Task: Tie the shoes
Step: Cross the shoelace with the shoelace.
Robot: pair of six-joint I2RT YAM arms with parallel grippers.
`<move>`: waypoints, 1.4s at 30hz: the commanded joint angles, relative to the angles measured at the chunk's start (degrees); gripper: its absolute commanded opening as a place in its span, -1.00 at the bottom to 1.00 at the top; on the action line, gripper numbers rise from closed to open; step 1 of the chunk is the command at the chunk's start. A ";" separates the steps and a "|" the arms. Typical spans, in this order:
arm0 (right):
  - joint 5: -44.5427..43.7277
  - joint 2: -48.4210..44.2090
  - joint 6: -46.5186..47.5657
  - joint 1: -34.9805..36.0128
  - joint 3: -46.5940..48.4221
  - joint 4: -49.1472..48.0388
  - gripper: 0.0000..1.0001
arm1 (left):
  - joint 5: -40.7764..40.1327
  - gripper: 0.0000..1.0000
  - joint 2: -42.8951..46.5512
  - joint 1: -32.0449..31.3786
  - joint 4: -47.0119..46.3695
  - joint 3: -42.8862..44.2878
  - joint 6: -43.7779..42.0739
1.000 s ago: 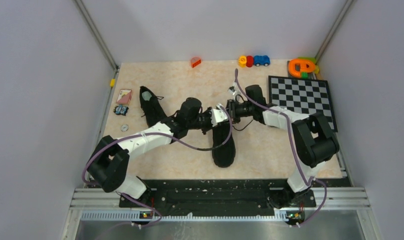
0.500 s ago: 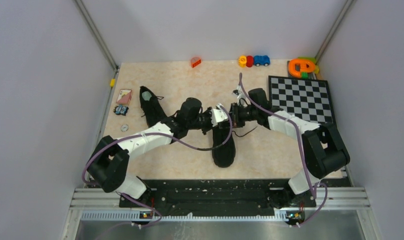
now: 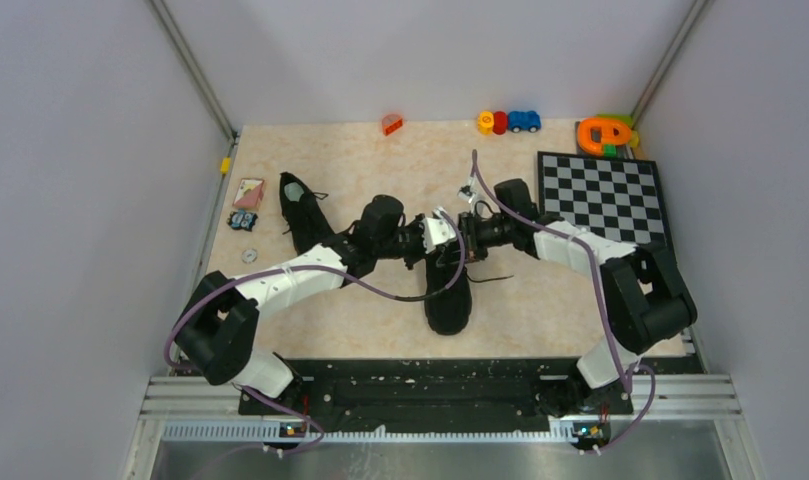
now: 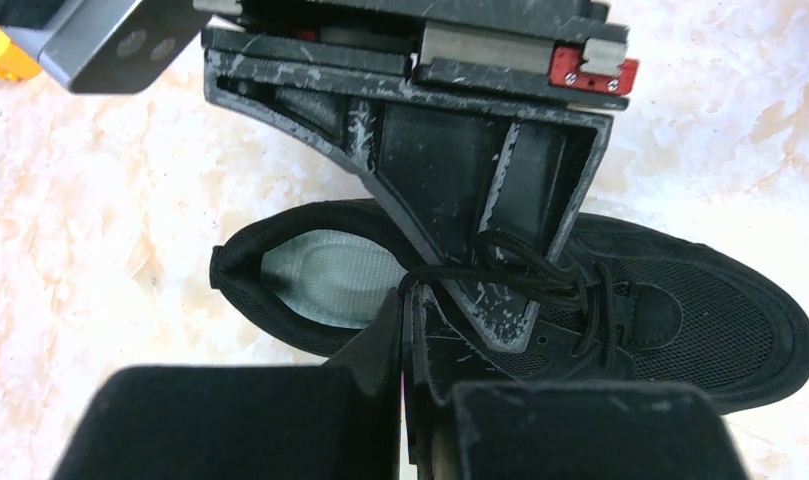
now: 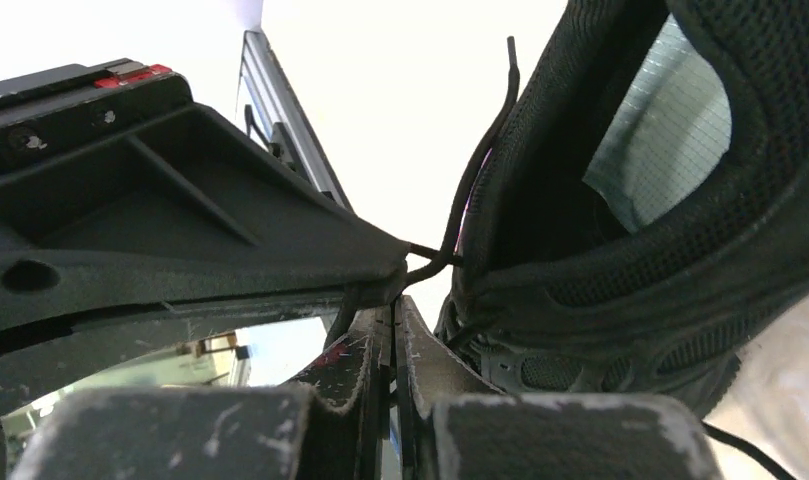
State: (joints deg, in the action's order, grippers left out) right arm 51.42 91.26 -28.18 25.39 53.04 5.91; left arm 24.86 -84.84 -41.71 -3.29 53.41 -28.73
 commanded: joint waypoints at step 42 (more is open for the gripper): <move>9.14 6.57 -10.48 -0.80 2.50 -18.24 -1.00 | -14.95 -0.07 9.13 -8.17 -30.28 -20.69 4.07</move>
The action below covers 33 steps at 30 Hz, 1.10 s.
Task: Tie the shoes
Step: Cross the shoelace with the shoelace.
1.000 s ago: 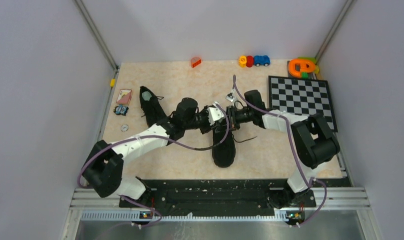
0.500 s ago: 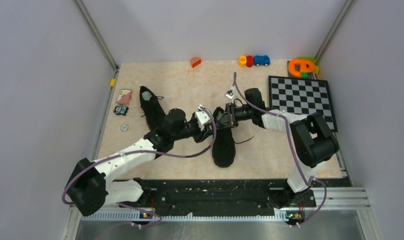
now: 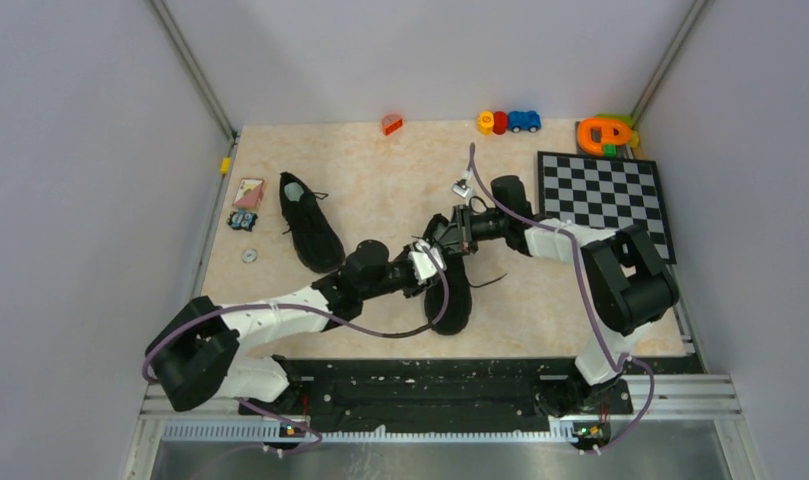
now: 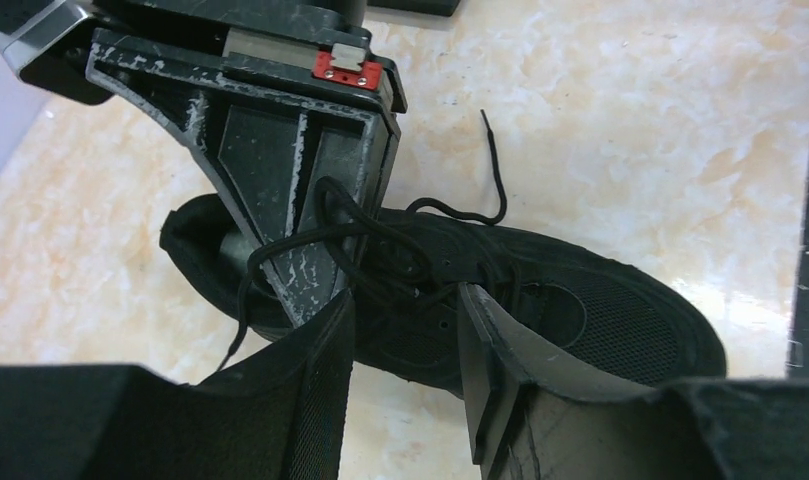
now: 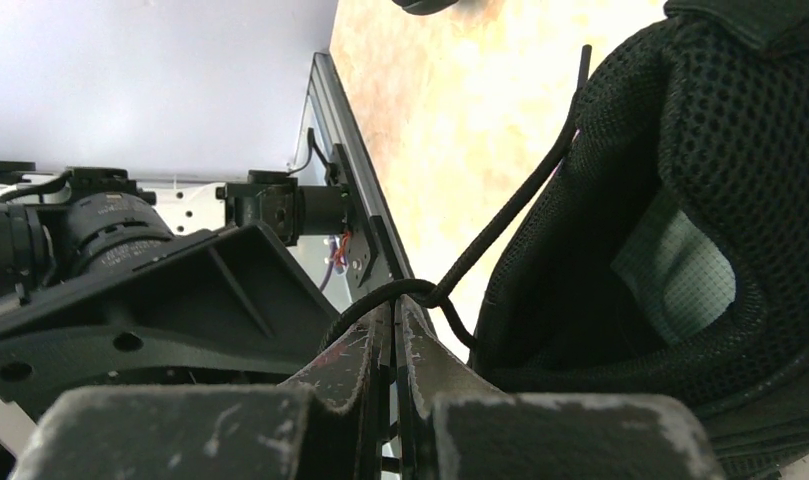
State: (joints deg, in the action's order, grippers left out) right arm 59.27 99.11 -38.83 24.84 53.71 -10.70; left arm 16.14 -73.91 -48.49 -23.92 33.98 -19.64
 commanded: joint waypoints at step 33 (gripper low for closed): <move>0.94 -2.18 1.33 -0.32 2.27 0.74 -1.00 | -10.79 -0.43 4.56 -2.22 -2.35 -0.98 -5.66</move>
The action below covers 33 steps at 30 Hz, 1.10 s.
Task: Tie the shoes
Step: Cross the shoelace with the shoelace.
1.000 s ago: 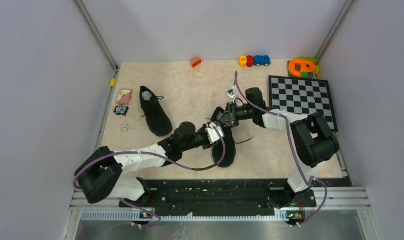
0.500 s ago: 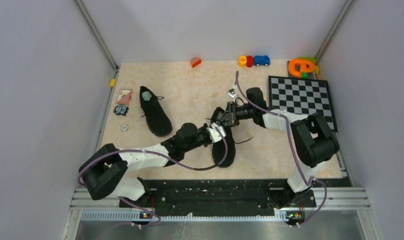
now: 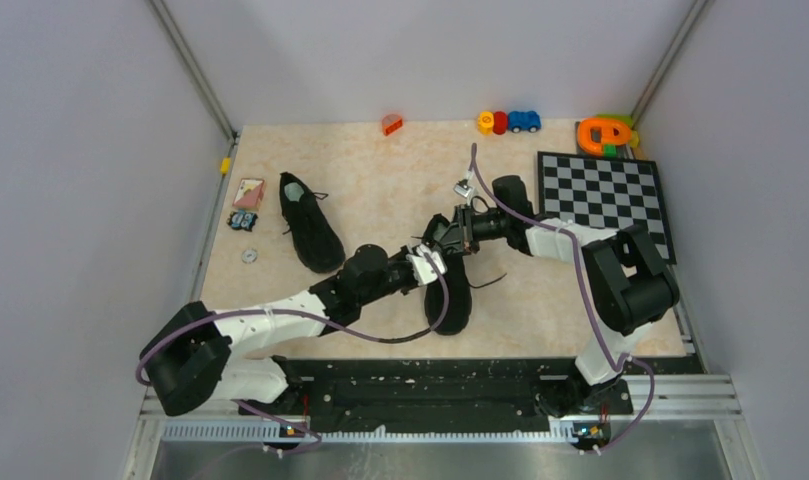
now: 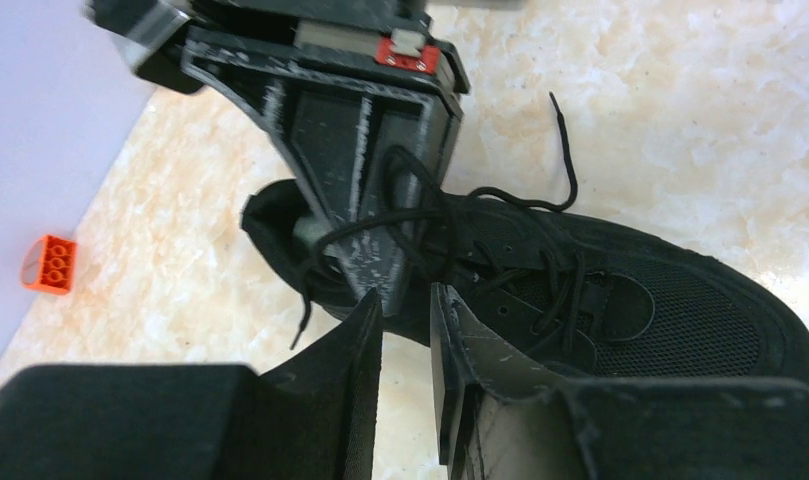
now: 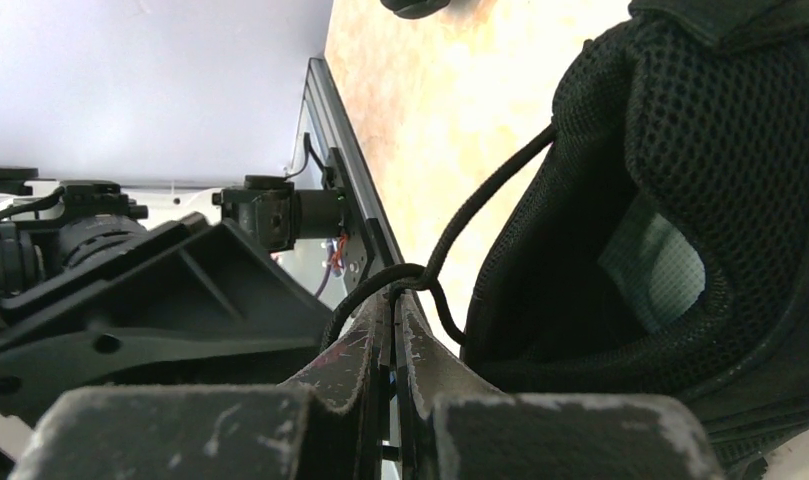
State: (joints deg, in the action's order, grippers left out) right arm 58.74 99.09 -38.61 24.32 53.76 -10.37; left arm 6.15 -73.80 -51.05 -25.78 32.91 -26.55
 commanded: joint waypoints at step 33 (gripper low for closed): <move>1.38 -2.78 1.27 0.23 2.71 1.41 -1.00 | 5.90 -0.26 -1.18 0.33 -1.96 3.89 -2.41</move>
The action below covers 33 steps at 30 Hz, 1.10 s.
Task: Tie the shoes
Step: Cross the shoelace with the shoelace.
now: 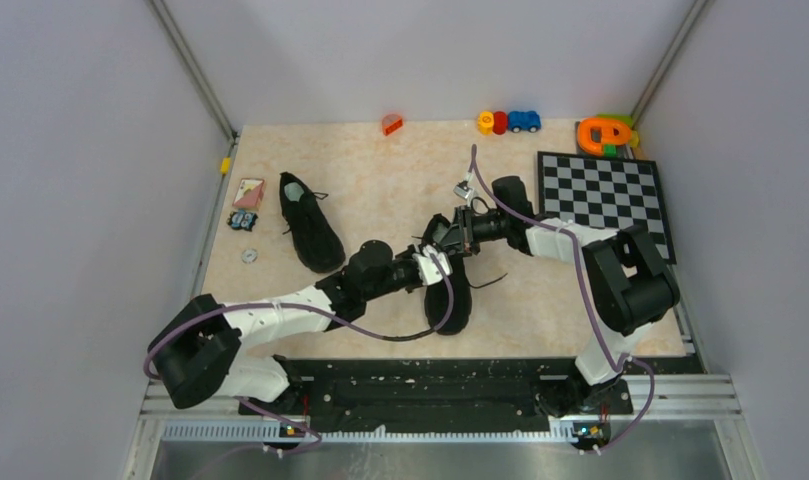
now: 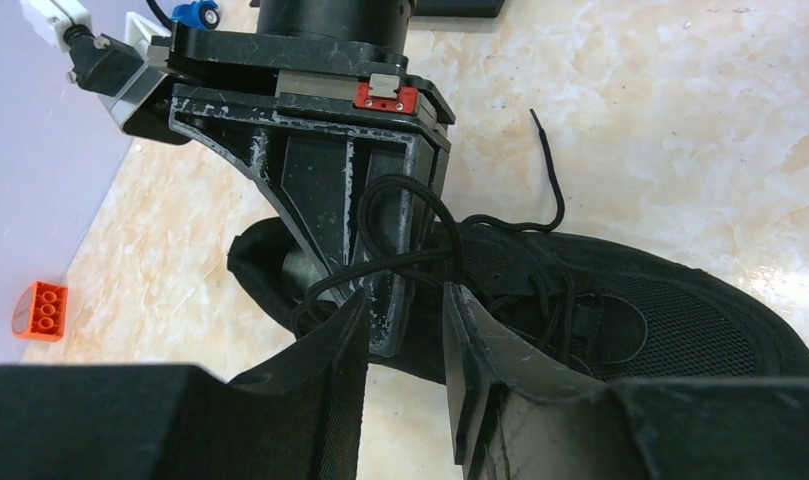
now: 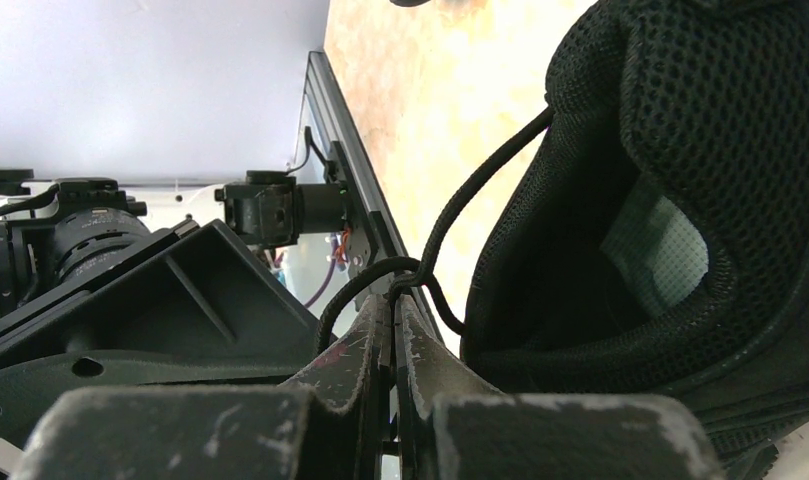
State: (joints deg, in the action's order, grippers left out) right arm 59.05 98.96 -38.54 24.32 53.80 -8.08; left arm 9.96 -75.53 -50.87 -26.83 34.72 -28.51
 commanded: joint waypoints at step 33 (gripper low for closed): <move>1.22 -2.63 0.16 0.25 2.76 -1.85 -1.00 | -2.98 -0.36 -2.88 -0.84 -3.20 3.10 -0.06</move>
State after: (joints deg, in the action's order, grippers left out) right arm 59.22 98.96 -38.59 24.32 53.82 -8.08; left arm 8.91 -77.28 -51.13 -26.48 35.92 -28.67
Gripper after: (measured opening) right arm 0.013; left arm 0.325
